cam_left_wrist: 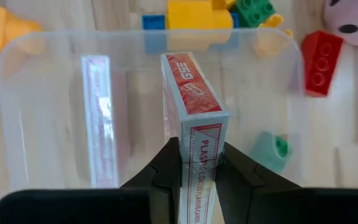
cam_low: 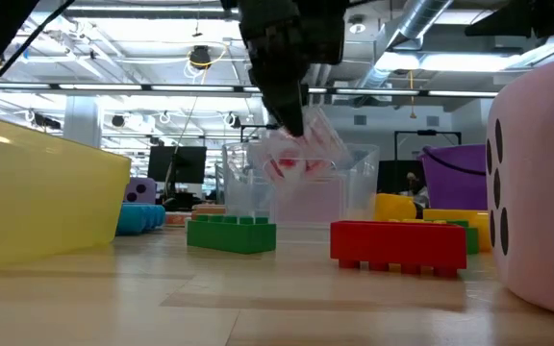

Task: Pick & Place Toys
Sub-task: Put the red playing card box into the bottom transparent bin

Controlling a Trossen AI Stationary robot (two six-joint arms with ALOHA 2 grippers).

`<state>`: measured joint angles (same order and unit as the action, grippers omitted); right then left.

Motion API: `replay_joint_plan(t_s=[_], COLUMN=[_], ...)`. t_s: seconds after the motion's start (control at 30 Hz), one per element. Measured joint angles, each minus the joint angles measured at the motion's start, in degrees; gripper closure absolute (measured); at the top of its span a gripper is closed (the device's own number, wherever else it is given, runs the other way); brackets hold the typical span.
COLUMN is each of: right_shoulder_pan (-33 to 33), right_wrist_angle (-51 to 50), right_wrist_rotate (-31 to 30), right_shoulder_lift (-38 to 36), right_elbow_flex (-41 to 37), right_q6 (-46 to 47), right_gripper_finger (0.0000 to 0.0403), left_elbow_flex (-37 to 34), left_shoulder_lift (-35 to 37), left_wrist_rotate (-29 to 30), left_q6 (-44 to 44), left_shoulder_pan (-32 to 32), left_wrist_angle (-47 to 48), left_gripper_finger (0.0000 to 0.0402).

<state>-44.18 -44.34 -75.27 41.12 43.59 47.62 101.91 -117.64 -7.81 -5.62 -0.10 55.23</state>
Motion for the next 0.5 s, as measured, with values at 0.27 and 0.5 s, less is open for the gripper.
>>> replay_joint_plan(t_s=[0.27, 0.5], right_shoulder_pan=[0.0, 0.1], right_wrist_angle=[-0.4, -0.7], right_wrist_rotate=[-1.3, -1.7], right_shoulder_lift=[0.0, 0.0], right_elbow_flex=[0.0, 0.0], right_q6=[0.0, 0.0], right_gripper_finger=[0.0007, 0.0007], left_elbow_flex=[-0.1, -0.1], left_shoulder_lift=[-2.3, -2.5], left_wrist_rotate=[0.0, 0.0], left_q6=[-1.4, -2.0], left_shoulder_pan=[0.6, 0.6], left_wrist_angle=[-0.1, -0.5], left_gripper_finger=[0.0339, 0.0339])
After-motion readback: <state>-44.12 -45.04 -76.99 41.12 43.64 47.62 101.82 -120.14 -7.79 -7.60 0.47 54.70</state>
